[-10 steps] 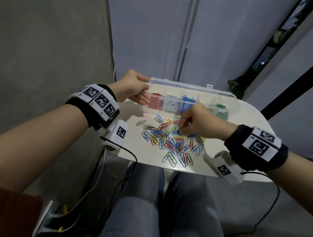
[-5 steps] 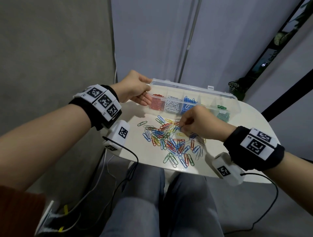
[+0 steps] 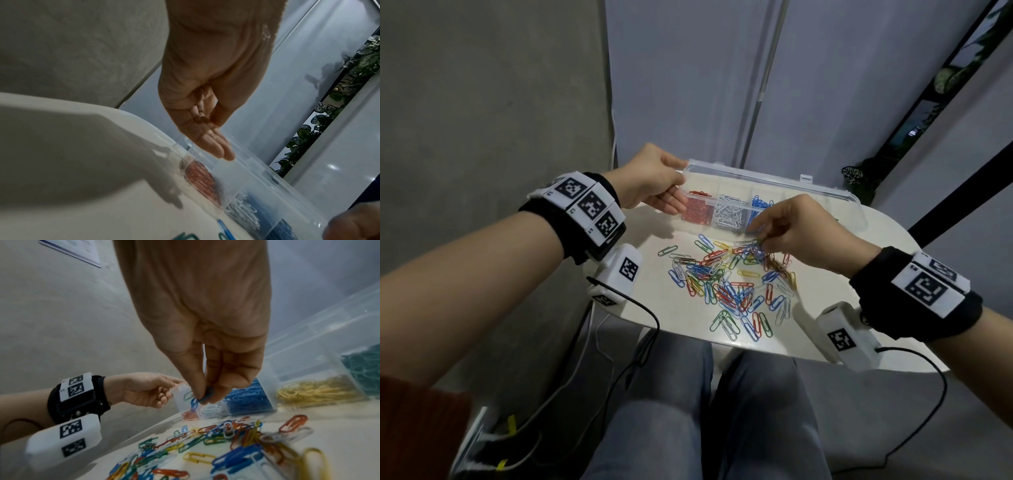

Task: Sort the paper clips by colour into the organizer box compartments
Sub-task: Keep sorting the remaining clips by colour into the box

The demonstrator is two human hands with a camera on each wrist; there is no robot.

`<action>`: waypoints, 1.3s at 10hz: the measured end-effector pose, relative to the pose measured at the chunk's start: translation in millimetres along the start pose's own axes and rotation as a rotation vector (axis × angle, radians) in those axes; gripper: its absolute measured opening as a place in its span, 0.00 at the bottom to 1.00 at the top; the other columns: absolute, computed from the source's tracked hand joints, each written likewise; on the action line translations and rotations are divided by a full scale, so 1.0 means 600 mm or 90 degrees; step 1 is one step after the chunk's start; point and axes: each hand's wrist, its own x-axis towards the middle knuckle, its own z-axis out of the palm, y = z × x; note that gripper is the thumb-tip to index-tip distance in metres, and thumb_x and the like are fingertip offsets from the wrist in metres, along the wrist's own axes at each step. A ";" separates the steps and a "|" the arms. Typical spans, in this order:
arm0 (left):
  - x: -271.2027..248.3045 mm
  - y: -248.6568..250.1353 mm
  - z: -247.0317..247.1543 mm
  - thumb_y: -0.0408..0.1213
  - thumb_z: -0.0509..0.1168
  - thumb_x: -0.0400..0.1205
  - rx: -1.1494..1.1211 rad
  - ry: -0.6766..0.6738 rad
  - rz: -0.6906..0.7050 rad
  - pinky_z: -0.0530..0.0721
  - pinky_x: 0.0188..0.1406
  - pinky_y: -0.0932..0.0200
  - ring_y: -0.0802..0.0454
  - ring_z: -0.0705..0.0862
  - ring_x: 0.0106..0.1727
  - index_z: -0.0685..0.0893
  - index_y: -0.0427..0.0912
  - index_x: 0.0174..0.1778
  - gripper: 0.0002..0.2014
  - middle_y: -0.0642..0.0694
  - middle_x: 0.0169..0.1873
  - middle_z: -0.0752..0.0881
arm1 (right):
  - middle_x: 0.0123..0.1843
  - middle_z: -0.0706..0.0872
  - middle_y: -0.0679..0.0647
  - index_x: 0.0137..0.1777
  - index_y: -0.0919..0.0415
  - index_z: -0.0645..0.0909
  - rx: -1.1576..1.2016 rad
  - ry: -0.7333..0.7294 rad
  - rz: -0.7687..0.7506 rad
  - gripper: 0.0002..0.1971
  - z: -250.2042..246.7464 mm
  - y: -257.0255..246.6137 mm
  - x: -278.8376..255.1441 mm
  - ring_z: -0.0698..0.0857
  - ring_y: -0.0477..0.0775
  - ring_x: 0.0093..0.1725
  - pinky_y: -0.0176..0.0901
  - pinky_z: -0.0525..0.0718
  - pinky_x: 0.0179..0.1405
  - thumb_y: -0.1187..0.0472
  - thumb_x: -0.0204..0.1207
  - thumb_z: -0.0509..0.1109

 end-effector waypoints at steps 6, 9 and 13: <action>0.000 -0.001 0.001 0.26 0.59 0.87 -0.003 -0.002 0.000 0.88 0.22 0.57 0.49 0.87 0.21 0.68 0.37 0.79 0.23 0.40 0.21 0.87 | 0.29 0.89 0.55 0.47 0.70 0.88 0.181 0.155 0.029 0.07 -0.049 -0.014 0.008 0.84 0.45 0.26 0.34 0.87 0.32 0.78 0.70 0.74; -0.002 0.001 0.001 0.27 0.58 0.87 -0.003 -0.001 0.001 0.87 0.21 0.58 0.50 0.87 0.20 0.67 0.37 0.79 0.23 0.41 0.20 0.86 | 0.36 0.89 0.59 0.49 0.67 0.89 0.120 0.217 0.070 0.08 -0.054 0.001 0.057 0.82 0.44 0.27 0.31 0.85 0.28 0.70 0.70 0.79; 0.001 -0.001 0.001 0.26 0.58 0.87 -0.006 -0.004 0.001 0.88 0.23 0.56 0.50 0.87 0.20 0.68 0.38 0.79 0.23 0.41 0.20 0.86 | 0.57 0.88 0.51 0.58 0.56 0.88 -0.329 -0.078 -0.151 0.14 0.036 0.006 0.020 0.84 0.48 0.48 0.41 0.85 0.47 0.68 0.74 0.73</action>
